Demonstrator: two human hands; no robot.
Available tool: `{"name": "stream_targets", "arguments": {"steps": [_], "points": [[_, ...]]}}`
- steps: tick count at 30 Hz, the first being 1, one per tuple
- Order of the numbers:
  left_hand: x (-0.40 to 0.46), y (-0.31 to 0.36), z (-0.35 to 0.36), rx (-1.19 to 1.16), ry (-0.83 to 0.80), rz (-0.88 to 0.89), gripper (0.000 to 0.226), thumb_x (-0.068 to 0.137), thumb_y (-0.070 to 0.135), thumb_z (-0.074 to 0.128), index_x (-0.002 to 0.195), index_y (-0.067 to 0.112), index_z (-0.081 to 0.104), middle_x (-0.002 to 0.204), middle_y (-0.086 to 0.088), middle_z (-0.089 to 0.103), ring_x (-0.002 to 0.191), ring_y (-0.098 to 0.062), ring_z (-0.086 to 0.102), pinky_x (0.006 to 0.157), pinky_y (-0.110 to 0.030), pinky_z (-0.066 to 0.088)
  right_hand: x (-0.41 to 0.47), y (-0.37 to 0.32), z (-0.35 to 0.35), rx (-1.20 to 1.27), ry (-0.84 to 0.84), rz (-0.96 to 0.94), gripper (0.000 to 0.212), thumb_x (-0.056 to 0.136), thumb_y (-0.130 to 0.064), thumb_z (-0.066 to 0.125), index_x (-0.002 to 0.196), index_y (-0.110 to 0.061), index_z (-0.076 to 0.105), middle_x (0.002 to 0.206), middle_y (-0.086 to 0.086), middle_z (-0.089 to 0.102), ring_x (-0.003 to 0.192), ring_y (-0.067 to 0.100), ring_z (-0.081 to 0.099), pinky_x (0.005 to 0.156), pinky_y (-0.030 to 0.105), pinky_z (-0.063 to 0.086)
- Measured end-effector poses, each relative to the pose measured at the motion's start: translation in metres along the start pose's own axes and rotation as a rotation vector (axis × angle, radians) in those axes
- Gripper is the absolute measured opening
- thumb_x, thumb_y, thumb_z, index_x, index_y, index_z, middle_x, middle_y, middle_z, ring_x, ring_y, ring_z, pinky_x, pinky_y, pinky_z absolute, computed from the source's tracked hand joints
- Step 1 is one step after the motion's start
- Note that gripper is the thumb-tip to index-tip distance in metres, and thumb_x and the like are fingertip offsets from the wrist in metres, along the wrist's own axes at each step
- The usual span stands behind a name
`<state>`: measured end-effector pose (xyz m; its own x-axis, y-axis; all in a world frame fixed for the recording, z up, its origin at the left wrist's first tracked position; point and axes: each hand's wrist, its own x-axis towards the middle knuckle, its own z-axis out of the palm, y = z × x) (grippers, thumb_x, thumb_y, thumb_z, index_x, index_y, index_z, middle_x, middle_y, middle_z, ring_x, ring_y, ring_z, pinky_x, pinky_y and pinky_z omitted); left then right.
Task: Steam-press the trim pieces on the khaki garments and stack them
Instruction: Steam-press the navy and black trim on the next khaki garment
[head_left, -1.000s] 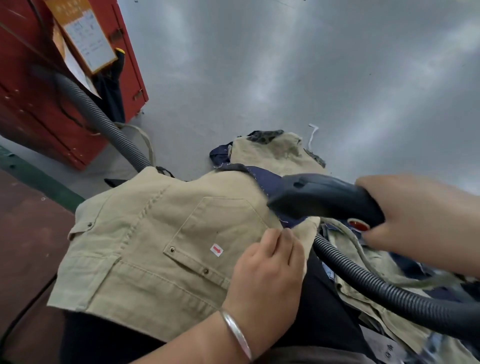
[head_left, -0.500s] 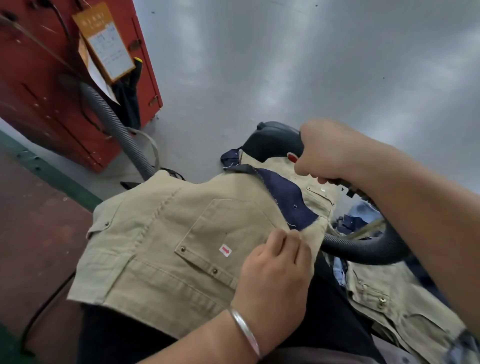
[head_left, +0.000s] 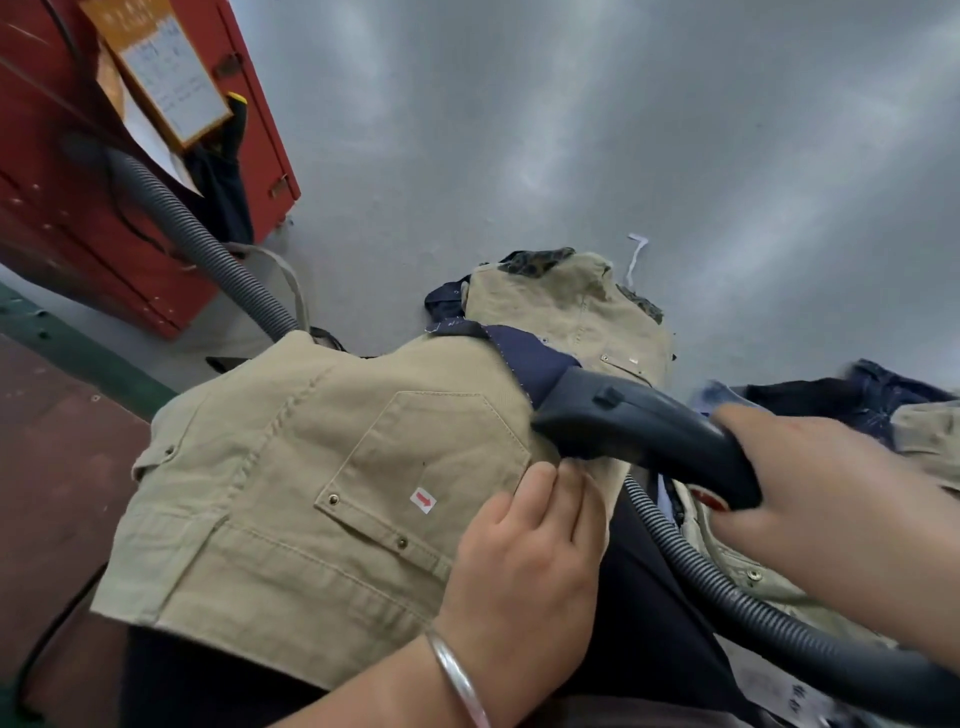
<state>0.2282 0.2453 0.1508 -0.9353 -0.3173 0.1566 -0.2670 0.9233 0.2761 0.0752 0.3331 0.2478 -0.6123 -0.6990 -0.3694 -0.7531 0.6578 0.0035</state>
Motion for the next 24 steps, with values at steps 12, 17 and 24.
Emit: {"name": "stream_targets", "arguments": {"steps": [12, 17, 24], "points": [[0.0, 0.004, -0.001, 0.008, 0.014, -0.021, 0.042, 0.081, 0.011, 0.04, 0.11, 0.001, 0.068, 0.111, -0.013, 0.067, 0.093, -0.029, 0.063, 0.067, -0.033, 0.053, 0.081, -0.042, -0.011, 0.179, 0.22, -0.053, 0.021, 0.081, -0.019, 0.065, 0.094, -0.016, 0.048, 0.08, 0.001, 0.056, 0.07, 0.027, 0.053, 0.056, 0.031, 0.036], [0.0, 0.001, 0.0, 0.015, 0.009, -0.015, 0.042, 0.082, 0.011, 0.039, 0.112, -0.001, 0.066, 0.114, -0.014, 0.066, 0.098, -0.031, 0.062, 0.068, -0.035, 0.053, 0.037, 0.003, -0.026, 0.227, 0.157, -0.101, 0.022, 0.072, -0.025, 0.071, 0.074, -0.027, 0.05, 0.054, -0.004, 0.055, 0.052, 0.009, 0.053, 0.046, 0.027, 0.032], [0.002, 0.002, 0.0, -0.022, 0.032, -0.029, 0.042, 0.085, 0.01, 0.034, 0.108, 0.0, 0.068, 0.113, -0.015, 0.066, 0.096, -0.032, 0.063, 0.07, -0.035, 0.053, 0.013, -0.001, -0.009, 0.037, -0.047, -0.055, 0.018, 0.08, -0.041, 0.058, 0.08, -0.031, 0.044, 0.067, -0.01, 0.053, 0.059, 0.0, 0.048, 0.048, 0.022, 0.032]]}}
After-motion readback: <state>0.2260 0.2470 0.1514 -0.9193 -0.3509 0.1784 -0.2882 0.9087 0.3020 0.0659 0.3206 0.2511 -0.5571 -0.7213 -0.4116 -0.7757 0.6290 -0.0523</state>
